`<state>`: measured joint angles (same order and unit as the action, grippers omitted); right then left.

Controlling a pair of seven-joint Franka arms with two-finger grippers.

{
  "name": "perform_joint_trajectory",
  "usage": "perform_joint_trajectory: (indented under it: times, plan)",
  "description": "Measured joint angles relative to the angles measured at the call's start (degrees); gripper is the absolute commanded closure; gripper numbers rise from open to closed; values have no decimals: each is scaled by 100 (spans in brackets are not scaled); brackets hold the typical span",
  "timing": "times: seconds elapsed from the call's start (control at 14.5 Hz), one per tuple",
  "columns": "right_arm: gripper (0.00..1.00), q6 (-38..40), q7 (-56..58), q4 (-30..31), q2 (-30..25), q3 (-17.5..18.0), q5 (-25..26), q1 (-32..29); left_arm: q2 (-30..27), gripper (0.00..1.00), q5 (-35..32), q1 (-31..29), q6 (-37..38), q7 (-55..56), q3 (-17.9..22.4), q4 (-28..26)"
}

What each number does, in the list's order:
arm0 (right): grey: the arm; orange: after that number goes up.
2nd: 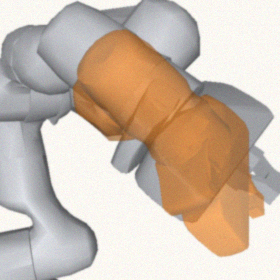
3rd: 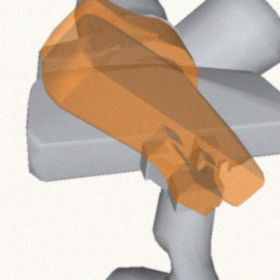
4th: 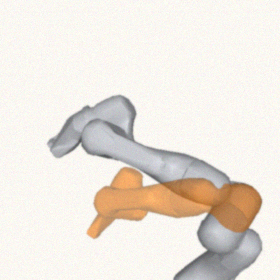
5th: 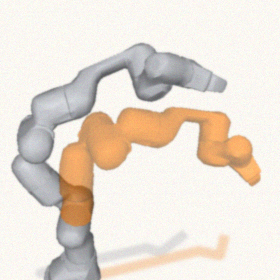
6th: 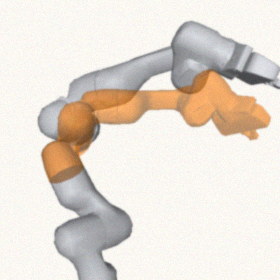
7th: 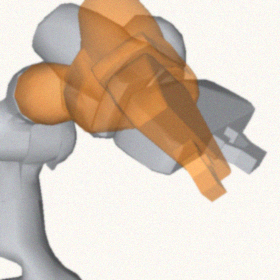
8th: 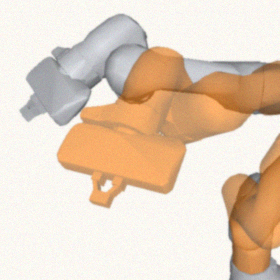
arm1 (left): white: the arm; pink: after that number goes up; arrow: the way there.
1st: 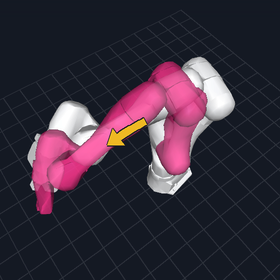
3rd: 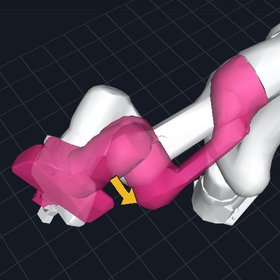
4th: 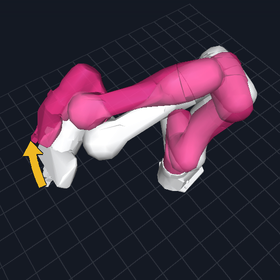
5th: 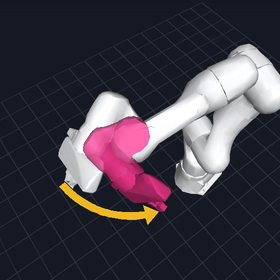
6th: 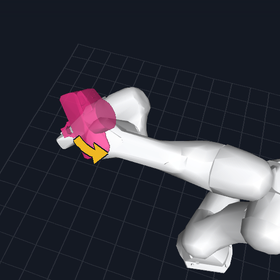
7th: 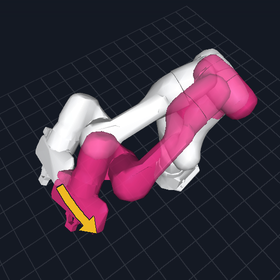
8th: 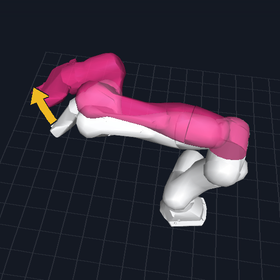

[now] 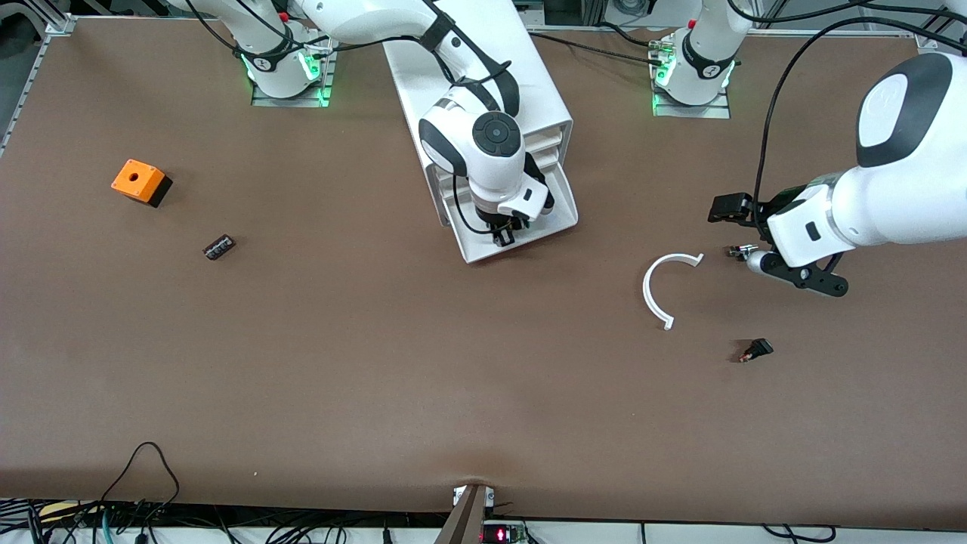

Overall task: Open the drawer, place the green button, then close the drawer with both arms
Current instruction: 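Open the right gripper to release the button and lift it away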

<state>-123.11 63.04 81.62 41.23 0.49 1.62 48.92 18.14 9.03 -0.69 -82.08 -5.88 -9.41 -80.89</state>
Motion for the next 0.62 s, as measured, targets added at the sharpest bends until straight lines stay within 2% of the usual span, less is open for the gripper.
perform_joint_trajectory:
  times: [0.14, 0.21, 0.62]
  plan:
    - [23, 0, 0, 0, 1, 0, 0, 5, 2, 0, 3, 9, -2, 0, -12, 0]
    - [0, 0, 0, 0, 1, 0, 0, 5, 3, 0, 3, 11, -2, 0, -18, 0]
    - [0, -189, -54, -205, -59, -17, -24, -18, 3, 0, 3, 12, -2, 0, -25, 0]
